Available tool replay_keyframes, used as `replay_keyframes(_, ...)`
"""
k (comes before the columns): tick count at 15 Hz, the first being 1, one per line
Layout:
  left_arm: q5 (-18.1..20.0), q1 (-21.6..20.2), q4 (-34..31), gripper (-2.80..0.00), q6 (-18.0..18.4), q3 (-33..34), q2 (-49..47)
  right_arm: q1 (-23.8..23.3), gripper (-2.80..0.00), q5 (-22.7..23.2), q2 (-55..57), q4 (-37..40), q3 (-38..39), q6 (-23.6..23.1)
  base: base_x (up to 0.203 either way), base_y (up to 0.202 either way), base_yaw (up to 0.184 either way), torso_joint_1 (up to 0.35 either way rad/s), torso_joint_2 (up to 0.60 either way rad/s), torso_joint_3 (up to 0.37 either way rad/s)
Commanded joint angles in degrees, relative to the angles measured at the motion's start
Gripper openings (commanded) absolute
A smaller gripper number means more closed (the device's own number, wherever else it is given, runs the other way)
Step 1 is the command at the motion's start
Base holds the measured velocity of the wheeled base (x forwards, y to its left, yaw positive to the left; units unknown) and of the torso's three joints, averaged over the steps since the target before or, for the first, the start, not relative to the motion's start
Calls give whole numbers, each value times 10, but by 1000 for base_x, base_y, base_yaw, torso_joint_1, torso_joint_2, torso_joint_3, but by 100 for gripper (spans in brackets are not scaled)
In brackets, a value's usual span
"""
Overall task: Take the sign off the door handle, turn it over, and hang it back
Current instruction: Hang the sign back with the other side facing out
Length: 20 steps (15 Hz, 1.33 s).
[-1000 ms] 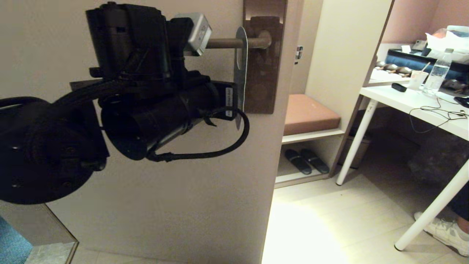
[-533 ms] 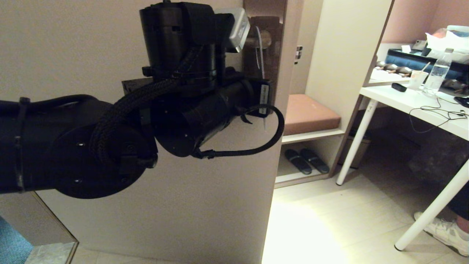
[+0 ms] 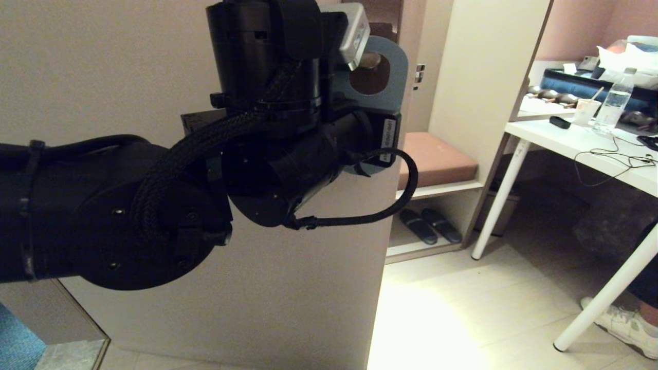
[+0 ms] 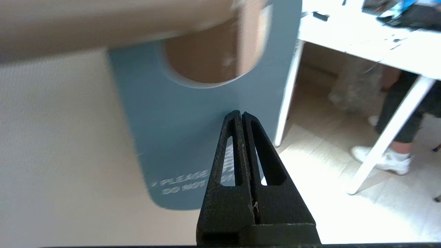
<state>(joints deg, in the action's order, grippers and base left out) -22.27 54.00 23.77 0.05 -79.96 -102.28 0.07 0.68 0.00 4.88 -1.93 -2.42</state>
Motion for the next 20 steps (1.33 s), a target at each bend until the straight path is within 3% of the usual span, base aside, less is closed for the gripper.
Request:
replay_keyframes(1, -1, 6, 3, -280, 0, -2, 2, 0, -280, 0, 0, 0, 0, 0, 0, 0, 0, 0, 0, 0)
replay_keyframes(8, 0, 8, 3, -280, 0, -41, -27, 0, -280, 0, 0, 0, 0, 0, 0, 0, 0, 0, 0, 0)
replay_keyframes(20, -2, 4, 28, -280, -1, -39, -33, 0, -280, 0, 0, 0, 0, 0, 0, 0, 0, 0, 0, 0)
